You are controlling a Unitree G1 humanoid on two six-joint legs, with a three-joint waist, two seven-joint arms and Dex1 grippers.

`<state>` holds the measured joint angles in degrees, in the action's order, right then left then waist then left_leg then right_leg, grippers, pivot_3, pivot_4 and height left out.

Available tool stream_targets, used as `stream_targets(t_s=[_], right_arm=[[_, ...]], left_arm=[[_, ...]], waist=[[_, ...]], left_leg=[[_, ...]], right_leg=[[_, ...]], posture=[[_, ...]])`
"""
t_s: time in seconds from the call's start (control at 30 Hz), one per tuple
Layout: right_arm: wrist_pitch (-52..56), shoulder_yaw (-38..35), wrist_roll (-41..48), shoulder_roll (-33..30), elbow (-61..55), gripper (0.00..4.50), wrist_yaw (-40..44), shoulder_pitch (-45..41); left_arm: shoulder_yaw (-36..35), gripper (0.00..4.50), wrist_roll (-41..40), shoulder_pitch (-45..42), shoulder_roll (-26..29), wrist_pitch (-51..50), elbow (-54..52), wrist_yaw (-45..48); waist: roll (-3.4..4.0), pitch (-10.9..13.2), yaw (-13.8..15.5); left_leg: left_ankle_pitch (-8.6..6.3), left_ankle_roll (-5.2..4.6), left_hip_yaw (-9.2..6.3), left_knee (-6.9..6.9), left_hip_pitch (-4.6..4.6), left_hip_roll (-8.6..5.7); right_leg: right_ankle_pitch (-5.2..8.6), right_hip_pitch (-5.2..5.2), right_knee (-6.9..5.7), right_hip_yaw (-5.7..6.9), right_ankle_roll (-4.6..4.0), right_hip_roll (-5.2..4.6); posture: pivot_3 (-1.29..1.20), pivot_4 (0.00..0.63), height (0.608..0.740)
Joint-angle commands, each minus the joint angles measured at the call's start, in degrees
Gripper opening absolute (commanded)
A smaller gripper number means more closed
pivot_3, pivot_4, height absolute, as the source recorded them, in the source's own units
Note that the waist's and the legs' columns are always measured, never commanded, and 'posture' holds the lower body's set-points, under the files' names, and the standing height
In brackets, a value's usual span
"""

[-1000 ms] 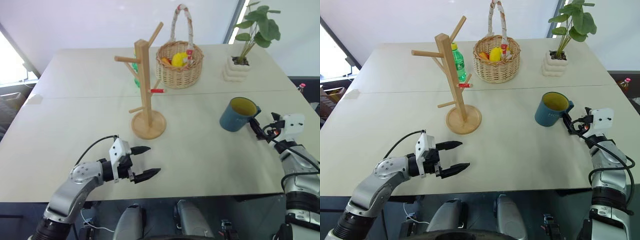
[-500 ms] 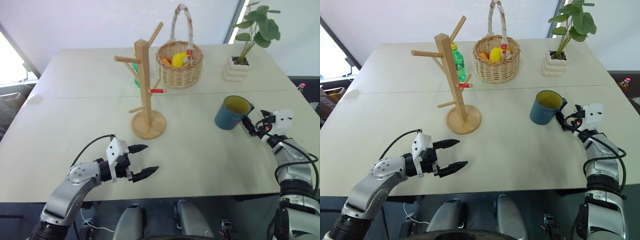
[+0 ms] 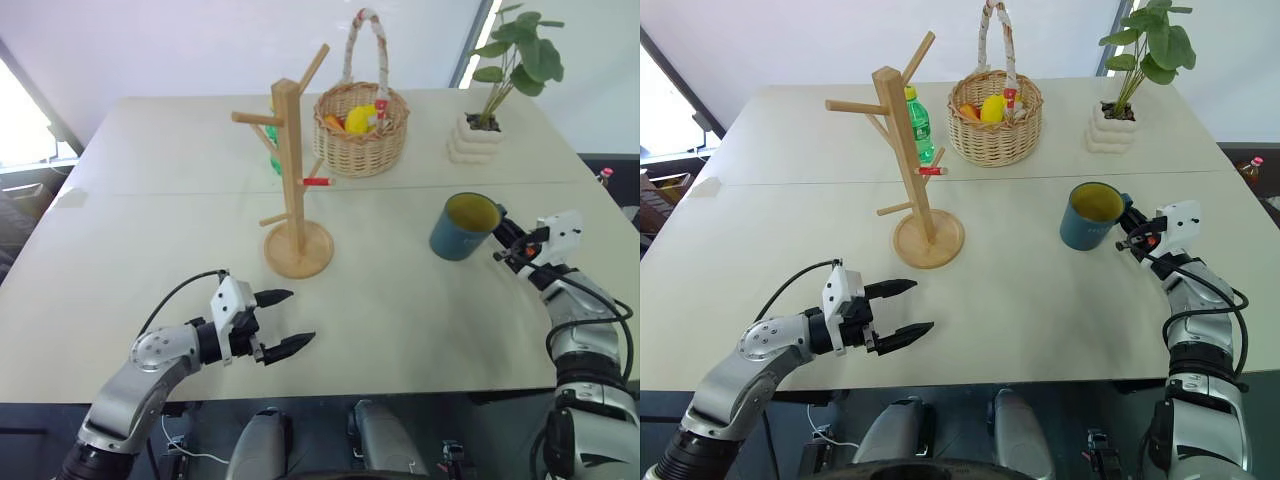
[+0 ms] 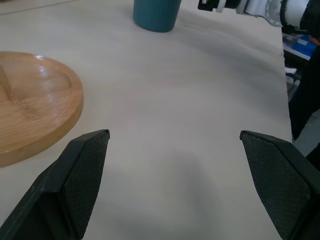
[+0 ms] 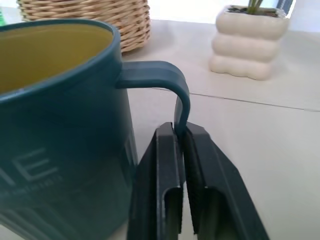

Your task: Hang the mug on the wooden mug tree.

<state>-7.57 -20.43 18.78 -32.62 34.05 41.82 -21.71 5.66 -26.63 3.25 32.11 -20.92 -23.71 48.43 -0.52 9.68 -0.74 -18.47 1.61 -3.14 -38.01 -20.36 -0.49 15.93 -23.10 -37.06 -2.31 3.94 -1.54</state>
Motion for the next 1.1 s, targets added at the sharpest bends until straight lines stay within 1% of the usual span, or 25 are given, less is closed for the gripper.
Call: stream_targets(t_s=[0.03,0.1,0.17,0.23,0.3,0.4,0.5,0.63,0.83,0.97,1.1], right_arm=[[0.8,-0.6,0.9,-0.1,-6.6,0.06,-1.3,1.8],[0.5,0.0,-0.2,-0.4,-9.7,0.06,-2.2,3.4],[-2.5,2.2,-4.8,-1.8,-14.6,0.06,-3.2,6.1],[-4.8,5.6,-9.9,-3.5,-24.1,0.06,-3.3,9.3],[-4.5,8.1,-12.4,-4.7,-32.2,0.06,-3.2,10.9],[-3.0,10.6,-14.3,-6.1,-39.2,0.06,-3.0,11.5],[-0.2,13.6,-14.9,-7.1,-46.2,0.06,-1.8,9.4],[7.2,18.5,-12.7,-7.1,-56.0,0.06,0.6,2.8],[15.0,22.8,-12.5,-6.7,-60.8,0.06,2.1,-4.7],[16.3,24.9,-13.0,-5.8,-60.4,0.06,2.6,-8.4],[16.1,26.3,-13.7,-5.5,-59.5,0.06,3.0,-10.3]], left_arm=[[-0.8,4.50,0.0,-0.1,0.4,0.9,-1.9,0.1],[-0.8,4.50,0.0,0.1,0.5,0.9,-1.8,0.2],[-1.1,4.50,0.1,0.3,0.6,1.1,-1.7,0.2],[-1.5,4.50,0.0,0.3,0.8,1.3,-1.4,0.3],[-1.8,4.50,0.0,0.2,0.8,1.5,-0.9,0.3],[-2.0,4.50,0.1,-0.1,0.8,1.7,-0.4,0.4],[-2.6,4.50,0.2,-0.5,0.7,2.4,0.6,0.3],[-5.0,4.50,-0.2,-0.9,1.2,3.9,2.6,1.0],[-9.0,4.50,-2.6,-0.6,2.5,3.7,2.1,2.5],[-10.7,4.50,-4.0,-0.2,3.4,2.6,1.1,3.2],[-11.4,4.50,-4.5,-0.1,3.9,2.1,0.4,3.2]], waist=[[0.01,0.0,0.0],[0.01,0.0,0.0],[0.01,0.0,0.0],[0.07,0.0,-0.1],[0.06,0.0,-0.3],[0.05,0.0,-0.2],[0.05,0.0,0.1],[0.03,0.0,-0.1],[-0.05,0.1,0.2],[-0.08,0.1,0.1],[-0.08,0.1,0.0]], left_leg=[[0.00,0.00,0.00,0.00,0.00,0.00],[0.00,0.00,0.00,0.00,0.00,0.00],[0.00,0.00,0.00,0.00,0.00,0.00],[0.00,0.00,0.00,0.01,0.00,0.00],[0.00,0.00,0.00,0.01,0.00,0.00],[0.00,0.00,-0.01,0.01,0.04,0.03],[0.00,0.00,-0.01,-0.03,0.02,0.01],[0.00,0.00,-0.03,-0.04,-0.01,0.01],[0.00,0.00,-0.13,-0.02,-0.08,0.00],[0.00,0.00,-0.12,-0.02,-0.10,-0.01],[0.00,0.01,-0.12,0.00,-0.11,-0.01]], right_leg=[[0.00,0.00,0.00,0.00,0.00,0.00],[0.00,-0.01,0.00,0.00,0.00,0.00],[0.00,-0.01,-0.01,0.00,0.00,0.00],[0.00,-0.02,-0.01,0.00,0.00,0.01],[0.00,-0.03,-0.01,-0.01,0.00,0.01],[0.00,-0.02,-0.03,0.00,0.00,0.04],[0.00,-0.02,-0.02,0.00,0.00,0.03],[0.00,-0.06,-0.02,0.01,0.00,0.02],[0.01,-0.05,0.05,0.10,-0.01,-0.04],[0.01,-0.06,0.11,0.10,-0.02,-0.09],[0.01,-0.09,0.10,0.10,-0.02,-0.09]], posture=[[0.00,0.150,0.740],[0.00,0.150,0.740],[0.00,0.150,0.740],[0.00,0.150,0.740],[0.00,0.150,0.740],[0.00,0.150,0.740],[0.00,0.150,0.740],[0.00,0.150,0.740],[0.00,0.150,0.740],[0.00,0.150,0.740],[0.00,0.150,0.740]])
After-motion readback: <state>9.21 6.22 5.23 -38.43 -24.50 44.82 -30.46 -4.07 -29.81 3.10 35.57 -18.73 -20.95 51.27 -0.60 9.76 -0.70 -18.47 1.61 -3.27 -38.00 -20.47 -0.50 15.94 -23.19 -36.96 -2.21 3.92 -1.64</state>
